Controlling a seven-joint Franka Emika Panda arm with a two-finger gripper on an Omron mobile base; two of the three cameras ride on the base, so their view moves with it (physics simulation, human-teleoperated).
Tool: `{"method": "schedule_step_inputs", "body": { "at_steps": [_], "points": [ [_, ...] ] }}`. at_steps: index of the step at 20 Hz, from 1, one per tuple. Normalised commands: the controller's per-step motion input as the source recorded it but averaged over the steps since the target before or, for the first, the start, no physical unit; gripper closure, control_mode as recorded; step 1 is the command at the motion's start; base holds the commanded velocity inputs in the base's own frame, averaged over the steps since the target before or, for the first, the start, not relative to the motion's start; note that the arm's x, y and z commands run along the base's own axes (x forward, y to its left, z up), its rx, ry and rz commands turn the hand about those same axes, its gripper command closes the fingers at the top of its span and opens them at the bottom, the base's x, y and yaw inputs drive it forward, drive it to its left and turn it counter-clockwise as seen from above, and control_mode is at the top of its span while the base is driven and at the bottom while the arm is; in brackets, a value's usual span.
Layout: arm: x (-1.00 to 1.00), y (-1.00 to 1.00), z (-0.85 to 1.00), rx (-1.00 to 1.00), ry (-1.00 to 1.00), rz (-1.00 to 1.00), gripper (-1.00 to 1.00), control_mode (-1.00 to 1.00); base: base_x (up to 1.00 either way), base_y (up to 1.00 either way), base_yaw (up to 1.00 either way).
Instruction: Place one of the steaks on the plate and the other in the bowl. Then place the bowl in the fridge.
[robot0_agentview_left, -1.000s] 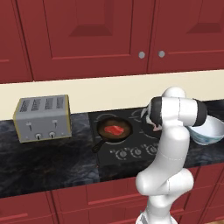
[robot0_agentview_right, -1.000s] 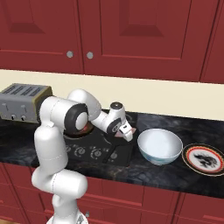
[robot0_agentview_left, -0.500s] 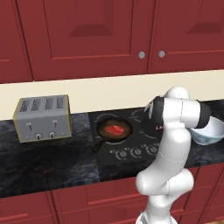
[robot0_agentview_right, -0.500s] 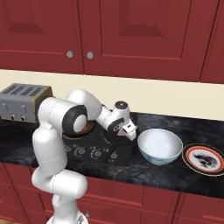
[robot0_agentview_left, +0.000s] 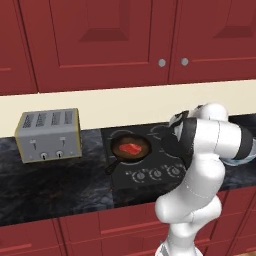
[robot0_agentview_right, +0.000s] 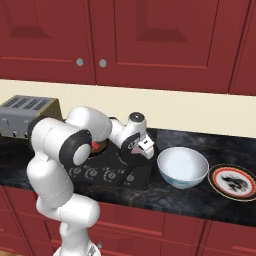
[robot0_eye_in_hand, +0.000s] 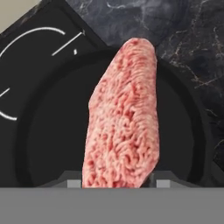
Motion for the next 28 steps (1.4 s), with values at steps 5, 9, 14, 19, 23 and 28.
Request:
{"method": "schedule_step_inputs", "body": {
  "at_steps": [5, 9, 14, 19, 23, 28],
  "points": [
    [-0.52, 0.11, 0.38, 0.0, -0.03, 0.0, 1.0, -1.0, 0.0, 0.0, 0.0],
    [-0.51, 0.07, 0.46, 0.0, -0.01, -0.03, 1.0, -1.0, 0.0, 0.0, 0.0],
    [-0.44, 0.03, 0.25, 0.0, 0.0, -0.03, 1.0, -1.0, 0.0, 0.0, 0.0],
    [-0.38, 0.0, 0.34, 0.0, 0.0, 0.0, 1.0, -1.0, 0.0, 0.0, 0.0],
    [-0.24, 0.0, 0.33, 0.0, 0.0, 0.0, 1.0, -1.0, 0.0, 0.0, 0.0],
    [-0.15, -0.25, 0.2, 0.0, 0.0, -0.03, 1.0, -1.0, 0.0, 0.0, 0.0]
  ]
}}
